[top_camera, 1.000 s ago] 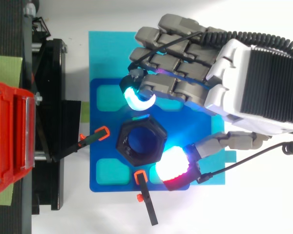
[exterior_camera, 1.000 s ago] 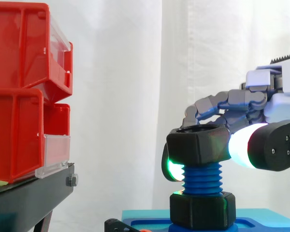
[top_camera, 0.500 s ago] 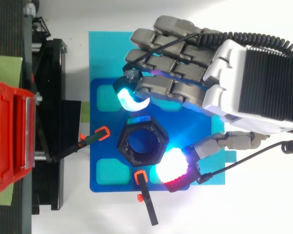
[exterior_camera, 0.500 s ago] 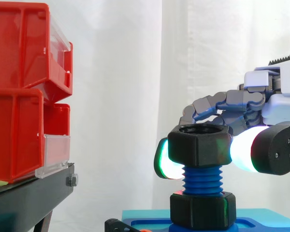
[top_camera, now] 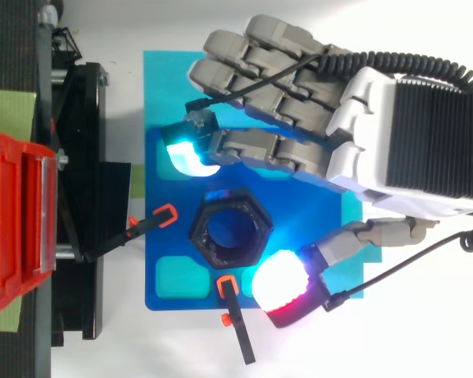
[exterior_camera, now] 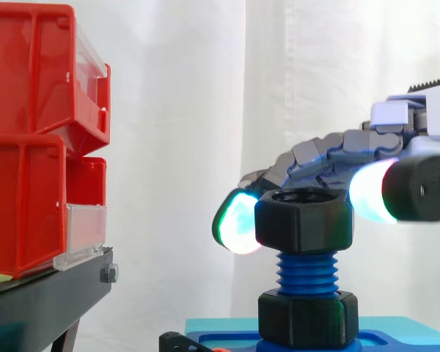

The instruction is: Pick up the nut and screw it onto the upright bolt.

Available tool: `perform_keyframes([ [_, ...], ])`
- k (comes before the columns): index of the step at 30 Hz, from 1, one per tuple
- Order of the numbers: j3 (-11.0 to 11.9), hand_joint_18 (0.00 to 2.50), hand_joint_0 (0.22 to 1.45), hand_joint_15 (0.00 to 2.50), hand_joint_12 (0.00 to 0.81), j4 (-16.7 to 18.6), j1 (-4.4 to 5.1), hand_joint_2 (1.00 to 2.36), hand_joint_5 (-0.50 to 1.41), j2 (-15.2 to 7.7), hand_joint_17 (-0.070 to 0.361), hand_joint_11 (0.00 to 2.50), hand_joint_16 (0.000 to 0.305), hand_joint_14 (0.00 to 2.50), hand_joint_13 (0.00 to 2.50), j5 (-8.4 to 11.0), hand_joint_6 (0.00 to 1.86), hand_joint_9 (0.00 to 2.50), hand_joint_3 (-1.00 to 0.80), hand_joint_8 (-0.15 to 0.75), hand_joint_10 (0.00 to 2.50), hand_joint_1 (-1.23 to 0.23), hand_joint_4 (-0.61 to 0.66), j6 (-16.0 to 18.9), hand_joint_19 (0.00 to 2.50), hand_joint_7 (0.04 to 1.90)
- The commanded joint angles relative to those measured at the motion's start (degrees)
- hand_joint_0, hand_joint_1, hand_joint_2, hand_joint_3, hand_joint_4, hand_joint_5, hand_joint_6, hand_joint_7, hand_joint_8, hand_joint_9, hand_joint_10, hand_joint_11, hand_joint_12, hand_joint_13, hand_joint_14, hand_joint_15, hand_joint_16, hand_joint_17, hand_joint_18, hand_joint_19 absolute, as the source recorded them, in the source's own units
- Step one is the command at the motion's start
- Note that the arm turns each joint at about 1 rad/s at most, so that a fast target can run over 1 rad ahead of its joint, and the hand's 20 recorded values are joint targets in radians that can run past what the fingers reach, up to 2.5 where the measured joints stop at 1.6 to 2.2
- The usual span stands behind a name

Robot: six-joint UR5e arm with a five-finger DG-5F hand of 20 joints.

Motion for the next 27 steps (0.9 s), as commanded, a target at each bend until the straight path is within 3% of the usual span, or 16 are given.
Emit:
perform_keyframes([
  [1,0.9,0.0,0.33,0.0,0.424,-0.32,-0.03,1.0,-0.3,0.0,0.149,0.0,0.066,0.0,0.0,-0.31,0.5,0.0,-0.5,0.27,0.0,-0.27,0.19,-0.07,0.0,0.55],
  [10,1.78,0.0,0.33,0.0,0.426,-0.41,-0.12,1.0,-0.3,0.09,0.153,0.0,0.068,0.0,0.0,-1.27,0.5,0.0,-0.5,0.27,0.0,-0.13,0.17,-0.07,0.0,0.55],
  [12,2.93,0.0,0.34,0.0,0.421,-0.67,-0.03,1.0,-0.3,0.0,0.152,0.0,0.067,0.0,0.0,-1.36,0.5,0.0,-0.5,0.266,0.0,-0.1,0.16,-0.07,0.0,0.57],
  [15,4.33,0.0,0.36,0.0,0.415,-1.11,0.14,1.0,-0.27,0.0,0.147,0.0,0.065,0.0,0.0,-1.98,0.5,0.01,-0.5,0.279,0.0,-0.11,0.2,-0.33,0.0,0.66],
  [20,4.42,0.0,0.39,0.0,0.402,-0.94,0.32,1.0,-0.23,0.0,0.136,0.0,0.06,0.0,0.0,-2.15,0.5,0.09,-0.5,0.287,0.0,-0.12,0.24,-0.42,0.0,0.79],
  [27,4.42,0.0,0.41,0.0,0.393,-0.94,0.67,1.0,-0.2,0.0,0.127,0.0,0.057,0.0,0.09,-1.8,0.5,0.23,-0.5,0.3,0.0,-0.19,0.28,-0.42,0.0,0.82],
])
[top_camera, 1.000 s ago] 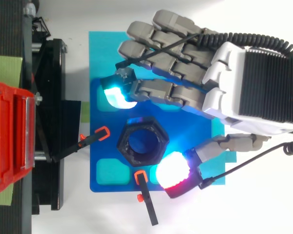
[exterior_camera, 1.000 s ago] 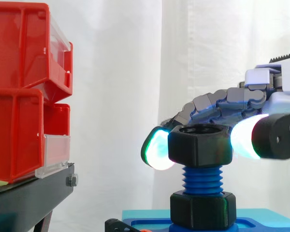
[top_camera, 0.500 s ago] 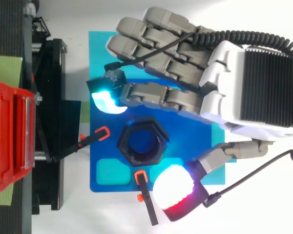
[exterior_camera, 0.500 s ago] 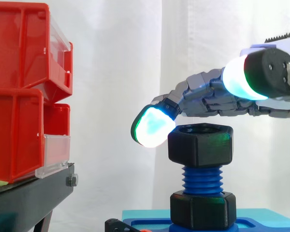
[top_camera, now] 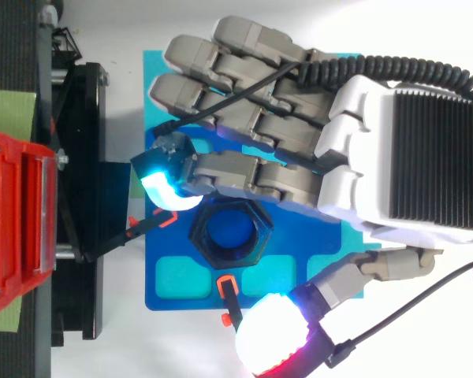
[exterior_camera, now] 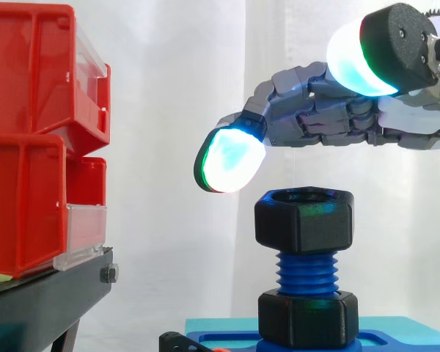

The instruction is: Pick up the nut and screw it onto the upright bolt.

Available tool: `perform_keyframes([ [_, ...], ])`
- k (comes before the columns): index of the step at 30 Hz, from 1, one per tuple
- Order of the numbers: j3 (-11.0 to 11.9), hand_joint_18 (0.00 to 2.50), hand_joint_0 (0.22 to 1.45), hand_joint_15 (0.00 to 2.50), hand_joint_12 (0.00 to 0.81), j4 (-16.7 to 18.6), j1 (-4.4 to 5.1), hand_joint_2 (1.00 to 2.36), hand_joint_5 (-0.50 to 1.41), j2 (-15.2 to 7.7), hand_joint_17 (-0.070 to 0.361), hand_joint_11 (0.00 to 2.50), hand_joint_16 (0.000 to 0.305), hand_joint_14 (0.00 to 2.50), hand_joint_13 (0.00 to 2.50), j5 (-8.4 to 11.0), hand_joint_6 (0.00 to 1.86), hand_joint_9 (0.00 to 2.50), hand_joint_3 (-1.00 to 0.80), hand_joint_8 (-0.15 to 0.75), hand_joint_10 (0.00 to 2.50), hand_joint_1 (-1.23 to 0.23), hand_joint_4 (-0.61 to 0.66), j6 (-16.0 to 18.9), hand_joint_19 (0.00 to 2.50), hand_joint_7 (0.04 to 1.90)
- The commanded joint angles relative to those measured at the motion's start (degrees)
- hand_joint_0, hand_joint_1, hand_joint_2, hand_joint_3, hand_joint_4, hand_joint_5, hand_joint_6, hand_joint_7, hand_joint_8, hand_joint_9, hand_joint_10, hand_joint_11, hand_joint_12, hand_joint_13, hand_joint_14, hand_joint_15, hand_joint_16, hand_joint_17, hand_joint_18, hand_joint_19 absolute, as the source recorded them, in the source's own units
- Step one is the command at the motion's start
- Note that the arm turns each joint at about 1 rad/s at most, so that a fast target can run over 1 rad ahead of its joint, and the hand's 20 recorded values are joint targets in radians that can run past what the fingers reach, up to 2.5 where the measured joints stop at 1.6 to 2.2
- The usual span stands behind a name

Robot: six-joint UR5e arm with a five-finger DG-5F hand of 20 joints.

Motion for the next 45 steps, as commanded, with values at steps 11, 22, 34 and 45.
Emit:
perform_keyframes([
  [11,0.03,0.0,0.44,0.0,0.374,-0.17,0.32,1.0,-0.17,0.0,0.116,0.0,0.052,0.0,0.18,-0.16,0.5,0.33,-0.5,0.299,0.0,-0.25,0.28,-0.02,0.0,0.83],
  [22,0.03,0.01,0.45,0.0,0.367,-1.93,0.15,1.0,-0.15,-0.09,0.11,0.0,0.049,0.0,0.22,-0.42,0.5,0.38,-0.5,0.3,0.0,-0.26,0.32,0.07,0.0,0.93],
  [34,0.03,0.04,0.45,0.0,0.359,-3.33,-0.29,1.0,-0.14,0.0,0.104,0.0,0.046,0.0,0.25,-0.95,0.5,0.4,-0.5,0.303,0.0,-0.27,0.33,0.15,0.0,1.02],
  [45,0.03,0.07,0.46,0.0,0.353,-4.48,-1.87,1.0,-0.12,0.0,0.099,0.0,0.044,0.0,0.27,-2.53,0.5,0.44,-0.5,0.308,0.0,-0.28,0.31,0.07,0.0,1.15],
])
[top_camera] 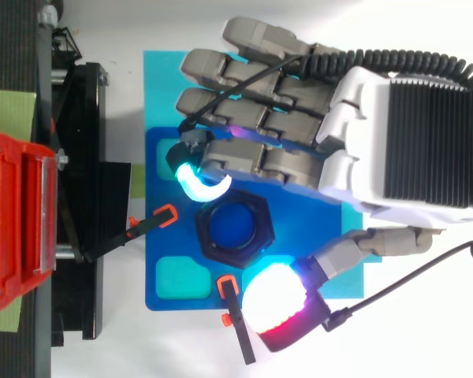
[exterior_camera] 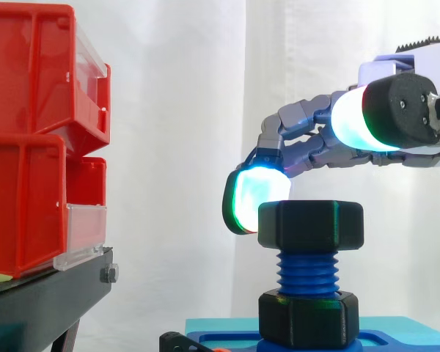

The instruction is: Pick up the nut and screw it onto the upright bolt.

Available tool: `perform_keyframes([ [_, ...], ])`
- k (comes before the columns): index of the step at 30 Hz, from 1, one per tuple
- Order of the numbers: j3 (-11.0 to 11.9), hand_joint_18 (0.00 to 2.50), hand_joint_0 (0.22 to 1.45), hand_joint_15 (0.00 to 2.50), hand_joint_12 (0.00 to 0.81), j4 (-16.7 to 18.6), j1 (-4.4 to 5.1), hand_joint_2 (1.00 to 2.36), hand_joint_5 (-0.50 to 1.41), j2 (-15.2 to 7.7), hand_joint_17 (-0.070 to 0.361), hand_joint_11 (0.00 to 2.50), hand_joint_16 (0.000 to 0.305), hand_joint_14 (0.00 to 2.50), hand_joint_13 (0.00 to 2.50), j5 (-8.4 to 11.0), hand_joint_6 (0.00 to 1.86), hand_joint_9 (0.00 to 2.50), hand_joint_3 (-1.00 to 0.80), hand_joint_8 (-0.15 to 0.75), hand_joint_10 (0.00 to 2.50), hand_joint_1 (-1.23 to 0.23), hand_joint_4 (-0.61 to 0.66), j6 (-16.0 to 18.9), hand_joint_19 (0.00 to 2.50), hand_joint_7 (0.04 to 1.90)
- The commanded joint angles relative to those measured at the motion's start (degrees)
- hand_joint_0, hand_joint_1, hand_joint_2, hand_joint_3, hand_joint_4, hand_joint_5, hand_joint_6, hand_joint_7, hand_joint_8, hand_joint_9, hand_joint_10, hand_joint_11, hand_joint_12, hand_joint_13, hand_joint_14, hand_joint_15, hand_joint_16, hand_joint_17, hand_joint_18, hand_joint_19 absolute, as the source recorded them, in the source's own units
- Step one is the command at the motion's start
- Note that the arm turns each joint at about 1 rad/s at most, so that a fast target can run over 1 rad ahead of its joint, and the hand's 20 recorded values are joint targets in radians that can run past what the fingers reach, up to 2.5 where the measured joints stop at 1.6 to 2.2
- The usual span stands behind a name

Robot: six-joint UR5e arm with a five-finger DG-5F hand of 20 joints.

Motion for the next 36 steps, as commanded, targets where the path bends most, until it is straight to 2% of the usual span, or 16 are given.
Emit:
perform_keyframes([
  [1,0.0,0.07,0.46,0.0,0.353,-0.47,-0.56,1.0,-0.11,-0.07,0.099,0.0,0.044,0.0,0.28,-0.46,0.5,0.44,-0.5,0.309,0.0,-0.28,0.31,-0.05,0.0,1.15],
  [4,0.0,0.08,0.46,0.0,0.349,-0.55,-0.82,1.0,-0.11,0.02,0.097,0.0,0.043,0.0,0.29,-0.63,0.5,0.46,-0.5,0.308,0.0,-0.29,0.31,-0.05,0.0,1.18],
  [12,0.0,0.13,0.47,0.0,0.331,-0.73,-2.32,1.0,-0.07,0.02,0.089,0.0,0.04,0.0,0.34,-2.39,0.5,0.53,-0.5,0.312,0.0,-0.32,0.31,-0.4,0.0,1.3],
  [14,0.0,0.17,0.47,0.0,0.322,-0.73,-2.41,1.0,-0.05,-0.07,0.087,0.0,0.038,0.0,0.36,-2.57,0.5,0.57,-0.5,0.309,0.0,-0.32,0.31,-0.49,0.0,1.34],
  [17,0.0,0.18,0.47,0.0,0.32,-0.55,-2.84,1.0,-0.04,0.02,0.086,0.0,0.038,0.0,0.38,-2.83,0.5,0.59,-0.5,0.31,0.0,-0.32,0.3,-0.58,0.0,1.34],
  [19,0.0,0.18,0.47,0.0,0.325,-0.29,-3.28,1.0,-0.08,0.02,0.086,0.0,0.038,0.0,0.38,-3.71,0.5,0.58,-0.5,0.302,0.0,-0.31,0.32,-0.58,0.0,1.2],
  [21,0.0,0.14,0.46,0.0,0.329,-0.11,-3.46,1.0,-0.12,0.02,0.092,0.0,0.041,0.0,0.32,-4.06,0.5,0.5,-0.5,0.281,0.0,-0.28,0.32,-0.58,0.0,0.97],
  [24,0.0,0.06,0.45,0.0,0.34,1.38,-3.72,1.0,-0.15,0.02,0.1,0.0,0.044,0.0,0.23,-5.29,0.5,0.4,-0.5,0.262,0.0,-0.24,0.28,-0.58,0.0,0.77],
  [28,0.0,0.0,0.44,0.0,0.348,4.98,-3.9,1.0,-0.17,0.02,0.106,0.0,0.047,0.0,0.18,-7.05,0.5,0.35,-0.5,0.247,0.0,-0.2,0.25,-0.58,0.0,0.68],
  [31,0.0,0.0,0.44,0.0,0.349,6.3,-3.72,1.0,-0.18,-0.07,0.109,0.0,0.048,0.0,0.16,-7.75,0.5,0.32,-0.5,0.247,0.0,-0.18,0.24,-0.58,0.0,0.66],
  [32,0.0,0.0,0.44,0.0,0.35,7.18,-3.11,1.0,-0.18,-0.07,0.11,0.0,0.049,0.0,0.15,-8.02,0.5,0.32,-0.5,0.244,0.0,-0.18,0.23,-0.58,0.0,0.65],
  [36,0.0,0.0,0.44,0.0,0.351,7.18,-2.41,1.0,-0.18,-0.07,0.111,0.0,0.049,0.0,0.13,-7.58,0.5,0.29,-0.5,0.241,0.0,-0.15,0.23,-0.58,0.0,0.65],
])
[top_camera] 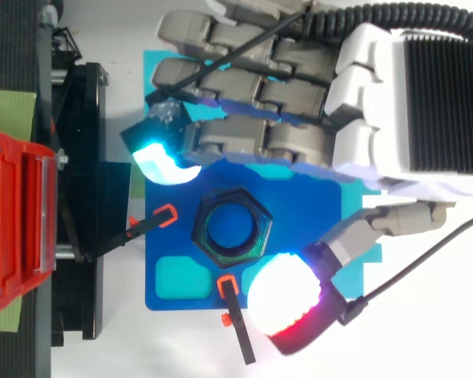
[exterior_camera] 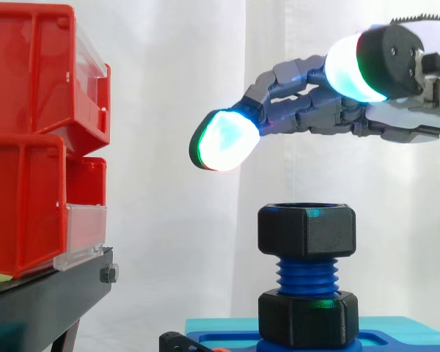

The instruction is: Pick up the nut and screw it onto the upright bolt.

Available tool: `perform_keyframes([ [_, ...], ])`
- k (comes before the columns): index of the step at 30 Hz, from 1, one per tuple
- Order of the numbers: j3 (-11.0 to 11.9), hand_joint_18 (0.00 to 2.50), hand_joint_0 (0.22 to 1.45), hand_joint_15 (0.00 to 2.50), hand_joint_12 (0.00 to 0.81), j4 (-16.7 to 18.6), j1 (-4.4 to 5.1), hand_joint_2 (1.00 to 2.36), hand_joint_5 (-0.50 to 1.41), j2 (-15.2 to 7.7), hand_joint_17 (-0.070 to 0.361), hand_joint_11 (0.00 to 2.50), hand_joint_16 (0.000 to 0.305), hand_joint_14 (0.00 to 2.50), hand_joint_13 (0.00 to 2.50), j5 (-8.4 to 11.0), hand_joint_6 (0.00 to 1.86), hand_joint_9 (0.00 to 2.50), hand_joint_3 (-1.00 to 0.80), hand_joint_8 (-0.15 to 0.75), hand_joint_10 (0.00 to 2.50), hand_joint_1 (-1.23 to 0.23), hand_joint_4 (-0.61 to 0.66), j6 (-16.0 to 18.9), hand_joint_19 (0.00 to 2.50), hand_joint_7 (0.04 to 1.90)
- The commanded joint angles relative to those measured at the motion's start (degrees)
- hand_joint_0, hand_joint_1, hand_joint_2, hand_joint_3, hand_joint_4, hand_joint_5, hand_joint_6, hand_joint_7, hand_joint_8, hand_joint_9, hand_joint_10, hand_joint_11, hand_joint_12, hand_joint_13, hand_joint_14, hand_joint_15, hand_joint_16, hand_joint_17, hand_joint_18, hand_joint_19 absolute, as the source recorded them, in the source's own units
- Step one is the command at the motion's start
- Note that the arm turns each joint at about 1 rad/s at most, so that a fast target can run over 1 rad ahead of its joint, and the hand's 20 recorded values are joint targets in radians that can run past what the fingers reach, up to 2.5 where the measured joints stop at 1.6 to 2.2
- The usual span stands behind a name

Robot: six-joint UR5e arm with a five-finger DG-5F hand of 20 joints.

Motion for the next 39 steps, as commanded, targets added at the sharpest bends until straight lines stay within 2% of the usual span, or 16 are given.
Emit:
perform_keyframes([
  [1,-0.01,0.0,0.44,0.0,0.35,0.38,0.68,1.0,-0.18,-0.01,0.111,0.0,0.05,0.0,0.13,0.2,0.5,0.28,-0.5,0.24,0.0,-0.15,0.23,0.0,0.0,0.65],
  [6,-0.01,0.0,0.44,0.0,0.349,0.03,1.3,1.0,-0.18,-0.01,0.111,0.0,0.049,0.0,0.13,0.55,0.5,0.28,-0.5,0.239,0.0,-0.11,0.23,0.0,0.0,0.65],
  [16,-0.01,0.0,0.45,0.0,0.35,-0.76,1.3,1.0,-0.17,-0.1,0.108,0.0,0.048,0.0,0.13,0.38,0.5,0.28,-0.5,0.252,0.0,-0.09,0.23,0.09,0.0,0.77],
  [23,-0.01,0.0,0.46,0.0,0.347,-2.52,0.59,1.0,-0.17,-0.01,0.107,0.0,0.047,0.0,0.15,0.11,0.5,0.3,-0.5,0.257,0.0,-0.09,0.24,0.09,0.0,0.79],
  [34,-0.1,0.0,0.46,0.0,0.345,-3.66,0.59,1.0,-0.16,-0.1,0.104,0.0,0.046,0.0,0.17,0.03,0.5,0.33,-0.5,0.262,0.0,-0.1,0.25,0.35,0.0,0.81],
  [39,-0.1,0.0,0.46,0.0,0.345,-3.49,0.5,1.0,-0.16,-2.12,0.104,0.0,0.046,0.0,0.18,0.03,0.5,0.34,-0.5,0.263,0.0,-0.1,0.25,0.53,0.0,0.81],
])
